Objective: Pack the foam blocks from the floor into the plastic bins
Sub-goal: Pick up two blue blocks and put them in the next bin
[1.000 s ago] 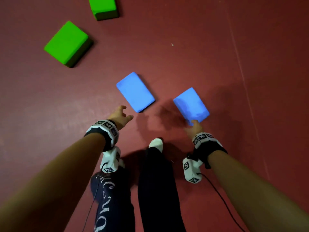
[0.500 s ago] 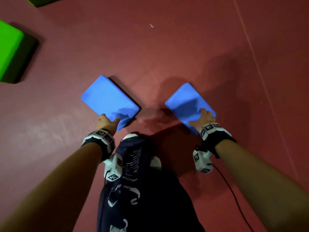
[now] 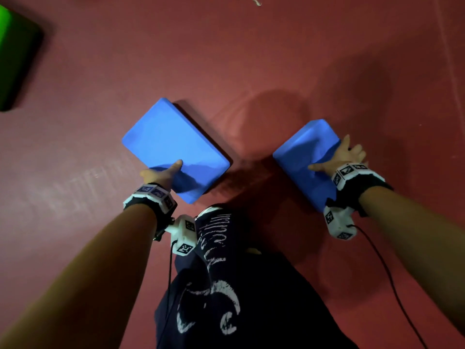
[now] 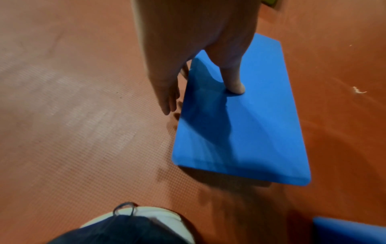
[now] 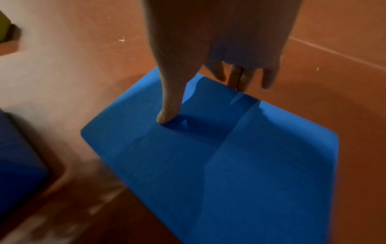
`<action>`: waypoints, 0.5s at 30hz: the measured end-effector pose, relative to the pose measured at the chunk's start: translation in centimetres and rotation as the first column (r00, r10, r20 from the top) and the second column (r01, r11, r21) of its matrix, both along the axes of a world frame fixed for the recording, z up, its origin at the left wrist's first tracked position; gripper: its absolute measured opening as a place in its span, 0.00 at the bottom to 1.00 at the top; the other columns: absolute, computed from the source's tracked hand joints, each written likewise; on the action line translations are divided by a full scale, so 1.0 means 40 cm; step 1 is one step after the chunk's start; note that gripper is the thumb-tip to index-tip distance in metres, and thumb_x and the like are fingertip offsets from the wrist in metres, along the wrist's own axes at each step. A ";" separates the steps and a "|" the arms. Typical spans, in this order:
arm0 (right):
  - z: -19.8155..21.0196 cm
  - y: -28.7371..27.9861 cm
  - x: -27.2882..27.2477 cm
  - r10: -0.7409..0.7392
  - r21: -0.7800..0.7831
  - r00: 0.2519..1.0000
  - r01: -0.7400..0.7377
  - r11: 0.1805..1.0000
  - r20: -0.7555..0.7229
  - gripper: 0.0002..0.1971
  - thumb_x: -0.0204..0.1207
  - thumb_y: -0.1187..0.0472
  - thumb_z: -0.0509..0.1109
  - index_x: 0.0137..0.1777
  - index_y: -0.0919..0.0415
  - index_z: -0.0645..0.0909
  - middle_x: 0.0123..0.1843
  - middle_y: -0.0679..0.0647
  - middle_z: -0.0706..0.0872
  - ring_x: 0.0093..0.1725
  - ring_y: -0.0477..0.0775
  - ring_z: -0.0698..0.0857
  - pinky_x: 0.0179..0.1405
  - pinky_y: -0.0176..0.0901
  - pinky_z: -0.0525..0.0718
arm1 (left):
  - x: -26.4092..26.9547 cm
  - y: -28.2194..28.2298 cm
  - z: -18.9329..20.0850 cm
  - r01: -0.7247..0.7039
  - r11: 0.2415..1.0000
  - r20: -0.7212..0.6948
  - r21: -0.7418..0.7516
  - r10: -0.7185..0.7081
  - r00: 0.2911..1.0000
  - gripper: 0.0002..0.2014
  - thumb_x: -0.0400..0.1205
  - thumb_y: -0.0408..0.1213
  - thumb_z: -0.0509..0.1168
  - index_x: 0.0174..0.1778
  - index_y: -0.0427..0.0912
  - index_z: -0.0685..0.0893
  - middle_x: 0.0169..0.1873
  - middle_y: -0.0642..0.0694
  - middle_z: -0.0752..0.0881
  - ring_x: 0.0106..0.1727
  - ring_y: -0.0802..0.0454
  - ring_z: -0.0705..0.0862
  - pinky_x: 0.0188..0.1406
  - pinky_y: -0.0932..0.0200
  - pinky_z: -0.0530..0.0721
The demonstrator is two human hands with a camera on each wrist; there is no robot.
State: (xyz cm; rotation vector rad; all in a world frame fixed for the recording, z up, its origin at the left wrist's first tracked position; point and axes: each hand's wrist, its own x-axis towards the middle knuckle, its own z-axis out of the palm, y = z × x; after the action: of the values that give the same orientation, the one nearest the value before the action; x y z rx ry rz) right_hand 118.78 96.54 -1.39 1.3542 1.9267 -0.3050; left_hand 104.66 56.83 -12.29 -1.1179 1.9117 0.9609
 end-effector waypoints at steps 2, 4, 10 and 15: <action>-0.002 -0.017 -0.006 0.000 -0.021 1.000 0.000 1.000 -0.023 0.61 0.55 0.38 0.82 0.82 0.60 0.53 0.78 0.64 0.58 0.79 0.67 0.56 0.77 0.62 0.61 | 0.001 0.035 0.055 -0.008 0.997 -0.050 0.073 0.011 0.999 0.58 0.47 0.61 0.84 0.72 0.40 0.70 0.65 0.45 0.81 0.64 0.42 0.81 0.65 0.38 0.80; -0.015 -0.065 -0.020 0.014 -0.070 0.998 -0.018 0.997 -0.060 0.55 0.54 0.35 0.81 0.77 0.62 0.64 0.74 0.64 0.62 0.76 0.67 0.60 0.74 0.61 0.65 | -0.002 0.078 0.107 0.036 0.991 -0.109 0.129 -0.022 0.994 0.48 0.57 0.49 0.84 0.69 0.32 0.71 0.64 0.41 0.81 0.63 0.42 0.82 0.65 0.38 0.80; -0.039 -0.150 -0.033 -0.108 -0.177 0.973 0.071 0.982 -0.205 0.51 0.54 0.42 0.84 0.70 0.63 0.61 0.68 0.66 0.74 0.68 0.70 0.74 0.68 0.62 0.73 | -0.019 0.151 0.163 0.068 0.984 -0.183 0.162 -0.037 0.982 0.33 0.70 0.35 0.80 0.55 0.41 0.59 0.55 0.41 0.76 0.53 0.45 0.80 0.58 0.48 0.79; 0.015 -0.156 -0.013 -0.055 -0.152 0.986 0.031 0.988 -0.157 0.50 0.52 0.37 0.83 0.69 0.59 0.62 0.67 0.69 0.73 0.66 0.71 0.73 0.66 0.64 0.73 | -0.013 0.106 0.187 0.058 0.983 -0.142 0.172 -0.033 0.989 0.54 0.51 0.55 0.86 0.68 0.43 0.65 0.62 0.44 0.80 0.59 0.44 0.83 0.61 0.44 0.81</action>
State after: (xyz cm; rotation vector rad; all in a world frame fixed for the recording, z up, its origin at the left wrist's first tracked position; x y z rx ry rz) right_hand 118.24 90.31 -0.80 1.3078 1.9637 -0.5843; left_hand 104.16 61.07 -4.81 -0.9216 1.9101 1.1841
